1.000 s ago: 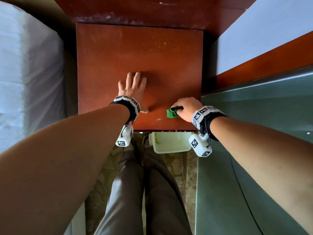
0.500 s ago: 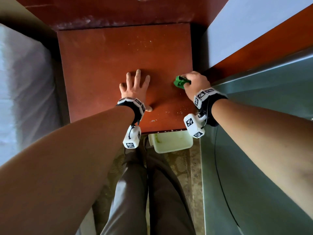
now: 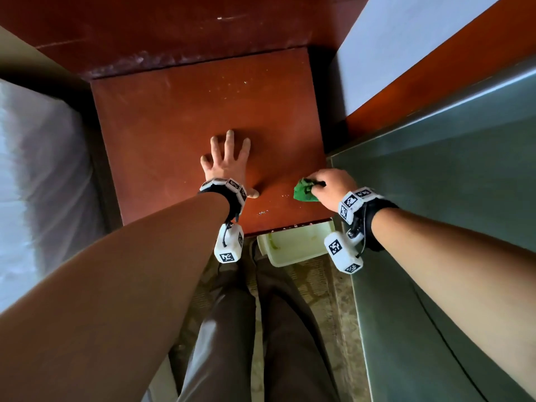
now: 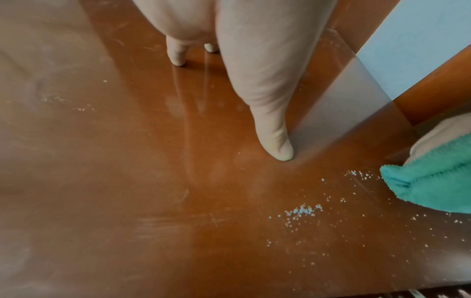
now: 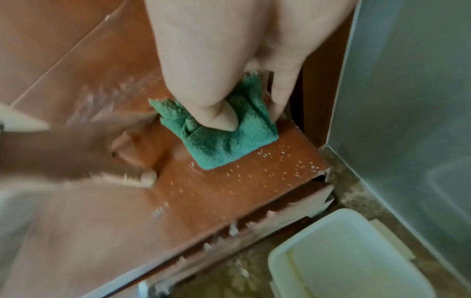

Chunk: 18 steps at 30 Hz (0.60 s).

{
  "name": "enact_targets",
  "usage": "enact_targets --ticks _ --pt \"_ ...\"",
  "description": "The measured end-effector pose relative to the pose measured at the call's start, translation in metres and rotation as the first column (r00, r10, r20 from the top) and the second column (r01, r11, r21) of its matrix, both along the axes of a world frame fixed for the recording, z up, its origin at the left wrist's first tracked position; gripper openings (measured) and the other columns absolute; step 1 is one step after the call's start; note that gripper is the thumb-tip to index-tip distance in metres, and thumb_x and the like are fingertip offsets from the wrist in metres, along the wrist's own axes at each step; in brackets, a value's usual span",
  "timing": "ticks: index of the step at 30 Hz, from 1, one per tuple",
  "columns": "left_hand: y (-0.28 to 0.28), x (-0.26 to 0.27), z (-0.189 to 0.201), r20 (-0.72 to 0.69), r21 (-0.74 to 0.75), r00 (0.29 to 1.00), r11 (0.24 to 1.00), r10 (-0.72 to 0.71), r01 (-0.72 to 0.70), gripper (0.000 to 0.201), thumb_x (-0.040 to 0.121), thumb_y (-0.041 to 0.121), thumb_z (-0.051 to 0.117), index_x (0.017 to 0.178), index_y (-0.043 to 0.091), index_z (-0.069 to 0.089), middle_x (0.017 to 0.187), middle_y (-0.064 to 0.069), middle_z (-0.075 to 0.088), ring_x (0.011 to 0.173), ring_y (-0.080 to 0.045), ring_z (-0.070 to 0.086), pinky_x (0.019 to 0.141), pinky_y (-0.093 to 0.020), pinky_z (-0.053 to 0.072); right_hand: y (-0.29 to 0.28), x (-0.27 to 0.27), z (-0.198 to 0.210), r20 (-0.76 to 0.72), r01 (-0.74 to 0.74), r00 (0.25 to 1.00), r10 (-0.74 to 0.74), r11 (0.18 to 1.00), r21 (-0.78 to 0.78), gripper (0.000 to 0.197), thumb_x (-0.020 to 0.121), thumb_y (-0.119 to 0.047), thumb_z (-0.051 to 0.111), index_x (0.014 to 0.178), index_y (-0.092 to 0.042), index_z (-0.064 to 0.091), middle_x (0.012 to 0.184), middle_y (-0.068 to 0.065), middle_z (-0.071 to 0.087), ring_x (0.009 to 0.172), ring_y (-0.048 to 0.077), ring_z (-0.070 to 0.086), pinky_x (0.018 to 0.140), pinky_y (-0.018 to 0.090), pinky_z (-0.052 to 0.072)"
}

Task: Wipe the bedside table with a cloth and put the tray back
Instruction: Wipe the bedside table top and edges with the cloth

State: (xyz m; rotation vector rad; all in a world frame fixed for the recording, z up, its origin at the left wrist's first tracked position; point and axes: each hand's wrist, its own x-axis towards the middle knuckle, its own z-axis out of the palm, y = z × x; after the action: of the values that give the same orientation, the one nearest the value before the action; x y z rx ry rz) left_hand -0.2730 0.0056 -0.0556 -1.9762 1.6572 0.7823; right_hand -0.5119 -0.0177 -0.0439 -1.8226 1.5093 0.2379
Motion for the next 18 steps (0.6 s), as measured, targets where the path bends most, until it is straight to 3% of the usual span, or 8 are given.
enact_targets --ticks 3,5,9,12,18 --pt "0.000 0.000 0.000 -0.012 0.002 1.000 1.000 0.002 -0.002 0.135 0.057 0.063 0.081 0.151 0.036 -0.012 0.158 -0.002 -0.023 0.145 -0.039 -0.014 0.114 -0.061 0.016 -0.009 -0.004 0.006 0.029 0.281 0.960 -0.280 0.957 -0.071 0.035 0.089 -0.014 0.054 0.120 -0.023 0.066 0.123 0.001 0.066 0.110 0.022 0.062 0.092 0.021 0.044" --pt "0.001 0.001 -0.001 -0.015 -0.001 1.000 1.000 0.004 -0.004 0.135 0.057 0.064 0.081 0.151 0.036 -0.012 0.158 -0.001 -0.023 0.145 -0.038 -0.014 0.114 -0.061 0.016 -0.014 -0.006 0.009 0.055 0.340 0.940 -0.335 0.935 -0.105 0.037 0.089 -0.010 0.052 0.122 -0.021 0.065 0.126 0.003 0.063 0.113 0.023 0.059 0.099 0.025 0.044" --pt "0.001 0.002 -0.003 -0.011 -0.004 1.000 1.000 -0.008 0.008 0.136 0.056 0.065 0.080 0.151 0.036 -0.012 0.158 -0.002 -0.023 0.146 -0.039 -0.013 0.114 -0.061 0.017 -0.016 -0.005 0.005 0.096 0.263 0.963 -0.252 0.958 -0.119 0.038 0.088 -0.005 0.052 0.119 -0.021 0.067 0.122 -0.001 0.064 0.112 0.019 0.060 0.102 0.029 0.045" --pt "0.002 0.002 -0.002 -0.007 -0.006 1.000 1.000 -0.016 0.016 0.136 0.056 0.066 0.080 0.151 0.035 -0.011 0.158 -0.003 -0.023 0.146 -0.039 -0.012 0.113 -0.061 0.018 -0.011 -0.005 0.003 0.024 0.140 0.990 -0.138 0.979 -0.151 0.038 0.087 -0.008 0.054 0.119 -0.024 0.066 0.122 -0.003 0.064 0.109 0.021 0.061 0.097 0.032 0.049" --pt "0.001 0.003 -0.003 0.001 -0.003 1.000 1.000 -0.022 0.022 0.136 0.055 0.067 0.080 0.151 0.035 -0.011 0.158 -0.004 -0.023 0.145 -0.040 -0.012 0.111 -0.062 0.019 0.027 -0.009 0.000 -0.087 0.211 0.968 -0.235 0.951 -0.225 0.034 0.083 -0.016 0.056 0.113 -0.025 0.068 0.116 -0.002 0.067 0.100 0.027 0.064 0.084 0.030 0.051"
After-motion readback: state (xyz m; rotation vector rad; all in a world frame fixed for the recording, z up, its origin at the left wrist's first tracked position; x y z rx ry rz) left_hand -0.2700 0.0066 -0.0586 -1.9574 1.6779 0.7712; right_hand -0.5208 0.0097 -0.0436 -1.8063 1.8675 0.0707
